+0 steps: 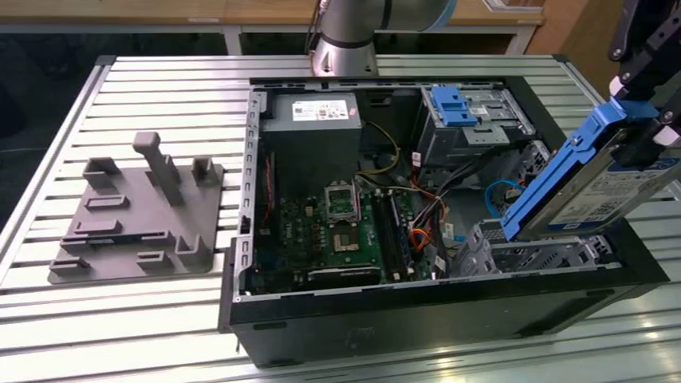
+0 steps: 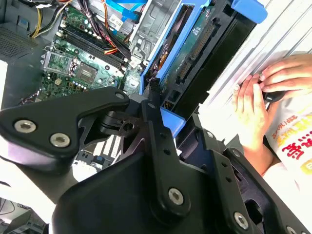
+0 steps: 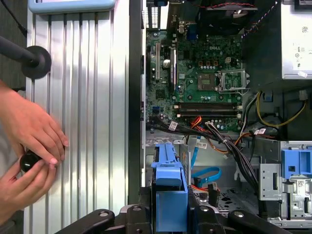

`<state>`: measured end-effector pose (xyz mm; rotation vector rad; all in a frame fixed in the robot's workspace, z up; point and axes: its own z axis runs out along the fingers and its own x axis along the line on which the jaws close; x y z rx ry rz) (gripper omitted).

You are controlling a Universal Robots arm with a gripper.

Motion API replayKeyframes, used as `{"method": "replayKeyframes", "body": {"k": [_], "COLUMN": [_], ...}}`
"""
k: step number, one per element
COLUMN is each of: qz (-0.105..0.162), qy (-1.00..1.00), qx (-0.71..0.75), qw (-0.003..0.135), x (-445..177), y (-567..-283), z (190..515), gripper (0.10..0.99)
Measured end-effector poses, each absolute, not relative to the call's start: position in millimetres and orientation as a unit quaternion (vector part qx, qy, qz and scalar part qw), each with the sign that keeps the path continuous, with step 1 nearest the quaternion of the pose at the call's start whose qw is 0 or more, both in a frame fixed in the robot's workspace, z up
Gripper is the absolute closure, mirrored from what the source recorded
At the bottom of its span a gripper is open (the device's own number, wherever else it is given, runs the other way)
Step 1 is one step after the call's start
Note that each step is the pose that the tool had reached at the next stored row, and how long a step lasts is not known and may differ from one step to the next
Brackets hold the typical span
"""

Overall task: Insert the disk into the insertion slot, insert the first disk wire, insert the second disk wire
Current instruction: 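Insert the disk into the insertion slot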

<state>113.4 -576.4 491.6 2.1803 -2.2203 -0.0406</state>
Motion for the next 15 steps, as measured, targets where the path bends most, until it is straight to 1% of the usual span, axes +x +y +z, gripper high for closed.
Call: {"method": "replayKeyframes", "body": {"k": [5, 13, 15], "qz": [-0.017, -0.035, -0.036], "qy": [-0.713, -0.713, -0.713], "qx": [0.701, 0.701, 0.701], "qw": [0.011, -0.007, -0.008], "x": [113.3, 113.3, 113.3], "y": [-576.6, -576.9, -576.9], "z": [491.5, 491.5, 491.5], "gripper": [0.722, 0.722, 0.722]}}
